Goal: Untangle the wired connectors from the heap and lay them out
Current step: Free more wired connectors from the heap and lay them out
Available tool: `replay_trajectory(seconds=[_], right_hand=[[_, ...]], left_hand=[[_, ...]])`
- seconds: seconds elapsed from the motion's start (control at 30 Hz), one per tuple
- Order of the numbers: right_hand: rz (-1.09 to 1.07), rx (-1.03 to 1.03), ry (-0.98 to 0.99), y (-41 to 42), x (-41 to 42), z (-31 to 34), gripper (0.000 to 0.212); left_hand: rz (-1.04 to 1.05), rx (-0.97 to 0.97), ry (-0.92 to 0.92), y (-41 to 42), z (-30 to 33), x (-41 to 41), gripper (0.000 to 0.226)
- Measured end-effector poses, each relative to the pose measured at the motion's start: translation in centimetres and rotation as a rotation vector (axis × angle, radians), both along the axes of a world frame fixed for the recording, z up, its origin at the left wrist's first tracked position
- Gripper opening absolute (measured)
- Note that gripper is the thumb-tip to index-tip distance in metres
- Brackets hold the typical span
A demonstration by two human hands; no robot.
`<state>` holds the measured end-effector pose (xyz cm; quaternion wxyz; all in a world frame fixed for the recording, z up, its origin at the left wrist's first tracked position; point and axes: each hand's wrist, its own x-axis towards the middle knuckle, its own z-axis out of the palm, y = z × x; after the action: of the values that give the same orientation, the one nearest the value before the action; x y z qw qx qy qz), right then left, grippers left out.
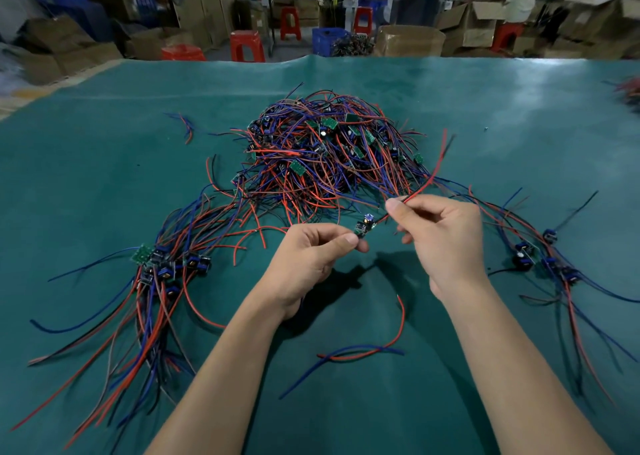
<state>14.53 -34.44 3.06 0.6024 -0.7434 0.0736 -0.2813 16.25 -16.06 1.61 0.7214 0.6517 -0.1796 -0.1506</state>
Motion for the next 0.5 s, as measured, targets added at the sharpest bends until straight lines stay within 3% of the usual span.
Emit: replay_trajectory(seconds=[0.07, 0.2, 0.33, 0.5], right_hand=[[-0.076, -0.053, -0.025, -1.1, 0.2, 0.0, 0.010], [-0.268, -0.265, -0.078, -2.9, 0.1, 0.1, 0.031], [-0.316, 0.011, -0.101, -4.3, 0.3, 0.1, 0.010], [-0.539, 0.188, -0.215, -4.9, 0.1, 0.4, 0.005]], left_hand=[[-0.009, 0.013, -0.015, 0.0, 0.0, 0.0, 0.020], [-0.005, 0.026, -0.031, 0.1, 0.1, -0.2, 0.018], [0.000, 0.046, -0.051, 0.0, 0.0, -0.2, 0.018], [0.038, 0.032, -0.032, 0.0, 0.1, -0.2, 0.018]])
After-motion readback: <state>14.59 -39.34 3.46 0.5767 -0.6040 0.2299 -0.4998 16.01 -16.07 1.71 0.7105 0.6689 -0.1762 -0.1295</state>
